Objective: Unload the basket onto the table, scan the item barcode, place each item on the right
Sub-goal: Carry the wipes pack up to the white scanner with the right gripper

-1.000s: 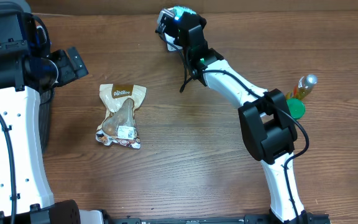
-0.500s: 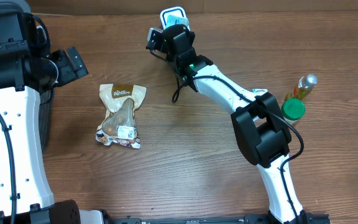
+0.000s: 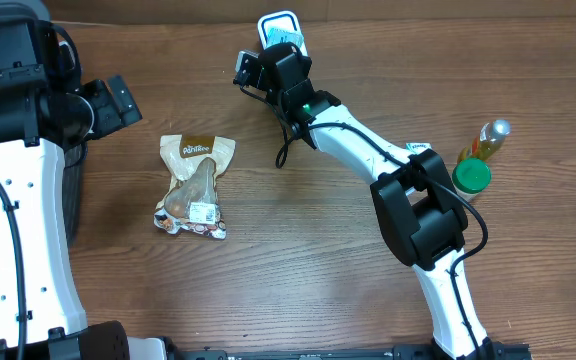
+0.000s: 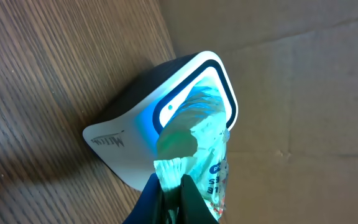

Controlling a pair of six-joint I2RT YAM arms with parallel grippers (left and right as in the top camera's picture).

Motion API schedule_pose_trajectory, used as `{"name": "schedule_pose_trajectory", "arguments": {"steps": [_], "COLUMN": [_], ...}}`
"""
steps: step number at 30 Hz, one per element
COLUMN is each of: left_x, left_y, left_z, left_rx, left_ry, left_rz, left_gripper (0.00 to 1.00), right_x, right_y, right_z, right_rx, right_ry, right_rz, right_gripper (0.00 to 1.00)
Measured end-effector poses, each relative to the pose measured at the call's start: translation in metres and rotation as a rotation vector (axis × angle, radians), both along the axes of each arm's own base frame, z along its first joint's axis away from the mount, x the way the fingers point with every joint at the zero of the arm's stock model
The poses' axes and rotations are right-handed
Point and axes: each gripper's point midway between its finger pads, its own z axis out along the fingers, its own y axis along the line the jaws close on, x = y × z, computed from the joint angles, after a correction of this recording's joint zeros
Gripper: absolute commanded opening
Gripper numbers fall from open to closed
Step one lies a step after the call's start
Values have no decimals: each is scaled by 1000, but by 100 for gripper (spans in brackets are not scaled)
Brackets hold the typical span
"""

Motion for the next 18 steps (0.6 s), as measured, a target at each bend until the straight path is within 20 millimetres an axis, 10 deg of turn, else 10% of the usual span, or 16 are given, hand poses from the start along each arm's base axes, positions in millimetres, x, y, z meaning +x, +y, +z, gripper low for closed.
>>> {"name": "schedule_pose_trajectory", "arguments": {"steps": [11,18], "left_x": [0,0], "left_y": [0,0], "left_z": [0,0], "left_rx": [0,0], "left_ry": [0,0], "left_rz": [0,0], "left_gripper": [100,99], "right_x": [4,-21], "right_y": [-2,-19], "right_z": [18,114], "right_rx": [109,355], "right_ry": [-36,-49], "right_rz": [-74,-182], "right_gripper": [4,4]}}
